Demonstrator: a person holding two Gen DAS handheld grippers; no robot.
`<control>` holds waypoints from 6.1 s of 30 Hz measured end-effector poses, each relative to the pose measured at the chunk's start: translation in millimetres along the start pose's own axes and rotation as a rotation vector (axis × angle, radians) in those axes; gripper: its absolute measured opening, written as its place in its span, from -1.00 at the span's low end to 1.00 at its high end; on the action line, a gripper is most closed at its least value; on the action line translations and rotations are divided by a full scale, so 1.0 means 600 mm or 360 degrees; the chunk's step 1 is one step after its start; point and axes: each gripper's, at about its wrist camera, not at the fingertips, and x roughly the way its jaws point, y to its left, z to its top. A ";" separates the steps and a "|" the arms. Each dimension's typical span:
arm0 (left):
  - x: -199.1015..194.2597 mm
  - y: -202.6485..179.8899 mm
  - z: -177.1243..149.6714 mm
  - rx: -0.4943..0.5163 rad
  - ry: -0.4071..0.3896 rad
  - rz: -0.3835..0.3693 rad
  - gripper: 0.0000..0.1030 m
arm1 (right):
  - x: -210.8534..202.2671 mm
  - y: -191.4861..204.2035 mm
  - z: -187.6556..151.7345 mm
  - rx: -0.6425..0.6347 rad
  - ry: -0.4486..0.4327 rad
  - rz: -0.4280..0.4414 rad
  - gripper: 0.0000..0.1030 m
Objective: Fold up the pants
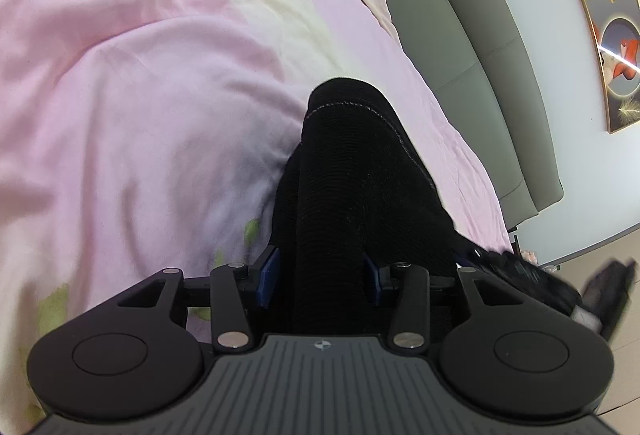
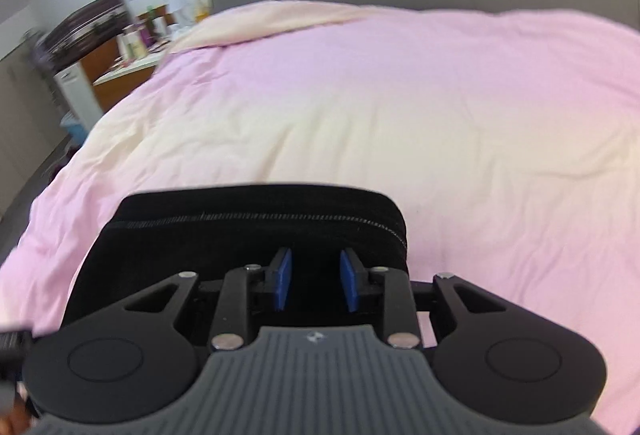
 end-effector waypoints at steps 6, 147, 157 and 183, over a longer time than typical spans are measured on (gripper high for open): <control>0.008 0.003 0.003 0.0019 0.0010 0.0012 0.16 | 0.092 -0.005 0.001 0.0068 0.0011 -0.0056 -0.54; -0.101 -0.095 -0.252 0.0527 0.0865 -0.0031 0.99 | -0.383 -0.255 -0.420 0.0680 0.0522 0.0649 -0.07; -0.122 -0.195 -0.272 0.0861 0.0505 -0.0010 0.64 | -0.376 -0.302 -0.491 0.1476 0.0440 0.0732 -0.08; -0.029 -0.402 -0.415 0.1625 0.0421 0.0559 0.73 | -0.409 -0.216 -0.634 0.2416 -0.0438 0.0621 -1.00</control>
